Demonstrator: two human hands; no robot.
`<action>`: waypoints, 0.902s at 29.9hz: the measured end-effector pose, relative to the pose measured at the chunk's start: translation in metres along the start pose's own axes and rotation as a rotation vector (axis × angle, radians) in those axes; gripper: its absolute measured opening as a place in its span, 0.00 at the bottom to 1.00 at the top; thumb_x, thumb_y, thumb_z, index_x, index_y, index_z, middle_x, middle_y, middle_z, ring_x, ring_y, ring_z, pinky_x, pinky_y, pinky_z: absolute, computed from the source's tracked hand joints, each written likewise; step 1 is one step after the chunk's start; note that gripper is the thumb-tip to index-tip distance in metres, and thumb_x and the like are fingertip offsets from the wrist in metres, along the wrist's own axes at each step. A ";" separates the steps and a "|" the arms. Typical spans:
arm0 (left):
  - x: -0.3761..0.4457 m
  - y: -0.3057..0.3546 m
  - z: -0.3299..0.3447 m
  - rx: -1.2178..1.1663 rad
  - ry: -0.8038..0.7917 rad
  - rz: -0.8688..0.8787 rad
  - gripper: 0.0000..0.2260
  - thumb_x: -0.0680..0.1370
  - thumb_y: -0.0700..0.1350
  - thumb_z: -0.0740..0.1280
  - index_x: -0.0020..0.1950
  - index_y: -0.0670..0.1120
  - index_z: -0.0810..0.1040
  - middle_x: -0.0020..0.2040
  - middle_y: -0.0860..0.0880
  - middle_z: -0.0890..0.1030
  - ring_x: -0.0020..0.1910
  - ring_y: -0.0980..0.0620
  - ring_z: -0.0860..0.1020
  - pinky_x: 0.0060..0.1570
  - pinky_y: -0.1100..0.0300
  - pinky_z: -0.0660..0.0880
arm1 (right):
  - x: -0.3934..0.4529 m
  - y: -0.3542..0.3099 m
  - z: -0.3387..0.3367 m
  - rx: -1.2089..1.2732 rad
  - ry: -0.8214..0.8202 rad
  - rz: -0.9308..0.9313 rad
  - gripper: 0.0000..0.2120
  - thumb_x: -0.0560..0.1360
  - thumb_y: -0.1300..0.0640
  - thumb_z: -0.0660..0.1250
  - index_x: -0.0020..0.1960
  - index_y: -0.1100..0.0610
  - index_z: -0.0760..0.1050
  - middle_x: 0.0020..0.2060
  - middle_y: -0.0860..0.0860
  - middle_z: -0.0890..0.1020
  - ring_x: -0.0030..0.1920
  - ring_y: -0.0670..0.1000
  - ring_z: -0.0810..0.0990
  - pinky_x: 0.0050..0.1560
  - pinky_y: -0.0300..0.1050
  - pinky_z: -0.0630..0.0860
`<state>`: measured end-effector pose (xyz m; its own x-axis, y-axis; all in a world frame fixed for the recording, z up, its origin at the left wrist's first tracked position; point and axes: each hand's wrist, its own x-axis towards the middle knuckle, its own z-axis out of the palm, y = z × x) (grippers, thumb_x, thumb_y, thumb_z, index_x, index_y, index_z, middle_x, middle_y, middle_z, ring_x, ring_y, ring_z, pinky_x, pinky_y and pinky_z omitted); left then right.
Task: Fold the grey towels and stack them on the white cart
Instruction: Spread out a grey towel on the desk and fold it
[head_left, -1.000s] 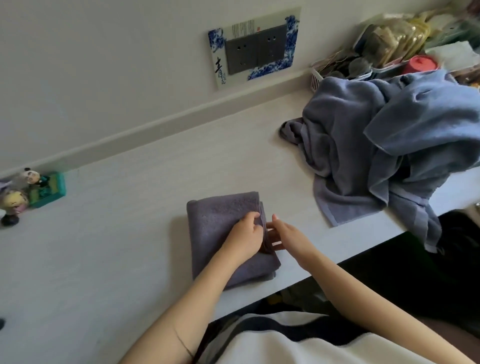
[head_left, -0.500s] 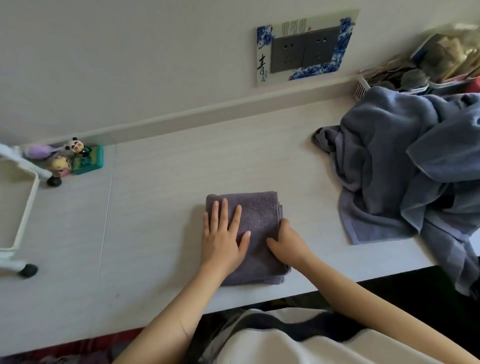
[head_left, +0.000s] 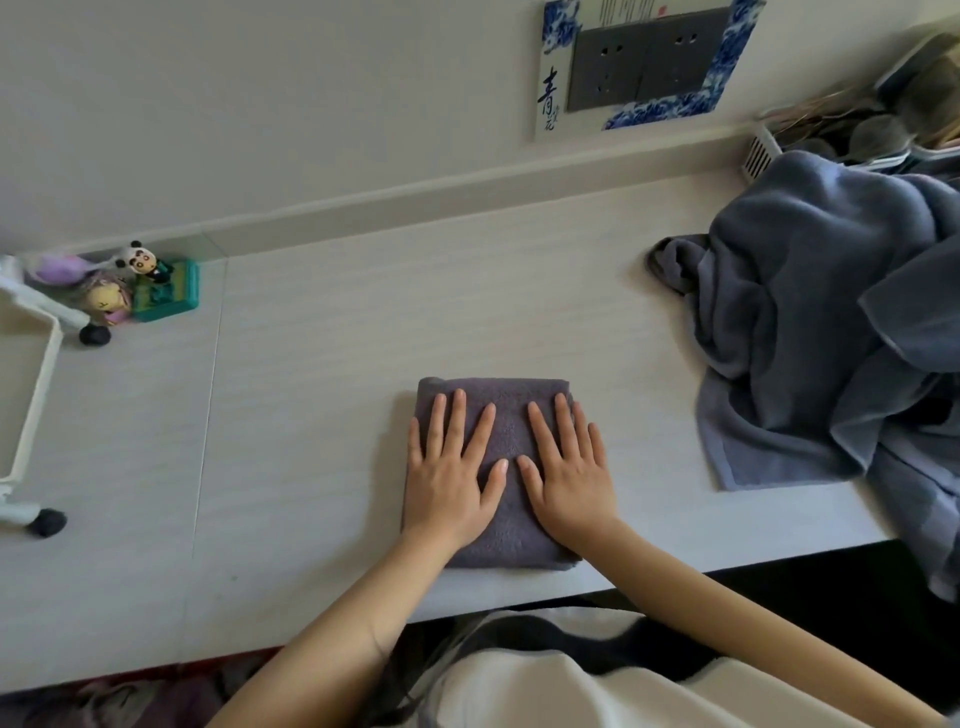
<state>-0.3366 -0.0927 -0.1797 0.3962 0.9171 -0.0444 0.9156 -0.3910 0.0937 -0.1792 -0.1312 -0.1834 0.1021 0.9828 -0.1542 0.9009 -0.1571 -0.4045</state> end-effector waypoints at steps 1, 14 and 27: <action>-0.001 0.000 0.001 0.000 0.002 0.000 0.29 0.77 0.60 0.52 0.77 0.51 0.57 0.77 0.43 0.56 0.76 0.42 0.53 0.70 0.39 0.54 | 0.000 0.000 0.001 0.014 -0.004 0.000 0.29 0.78 0.38 0.43 0.76 0.49 0.49 0.75 0.56 0.55 0.75 0.58 0.54 0.74 0.53 0.50; -0.031 -0.028 -0.025 -0.969 -0.102 -0.631 0.30 0.73 0.57 0.69 0.69 0.46 0.66 0.63 0.49 0.74 0.60 0.50 0.74 0.57 0.55 0.73 | -0.006 0.001 -0.028 0.627 -0.126 0.516 0.44 0.67 0.40 0.72 0.72 0.60 0.57 0.63 0.57 0.73 0.61 0.58 0.75 0.54 0.46 0.73; -0.049 -0.110 -0.082 -1.745 -0.272 -0.942 0.22 0.67 0.48 0.74 0.57 0.40 0.77 0.49 0.41 0.84 0.48 0.44 0.82 0.45 0.55 0.78 | 0.030 -0.082 -0.043 1.165 -0.561 0.392 0.20 0.70 0.54 0.73 0.58 0.60 0.74 0.50 0.55 0.84 0.49 0.53 0.83 0.44 0.44 0.79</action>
<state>-0.4619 -0.0883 -0.1066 0.0717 0.6520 -0.7548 -0.1703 0.7537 0.6348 -0.2316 -0.0851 -0.1160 -0.1687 0.7266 -0.6660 -0.0553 -0.6816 -0.7296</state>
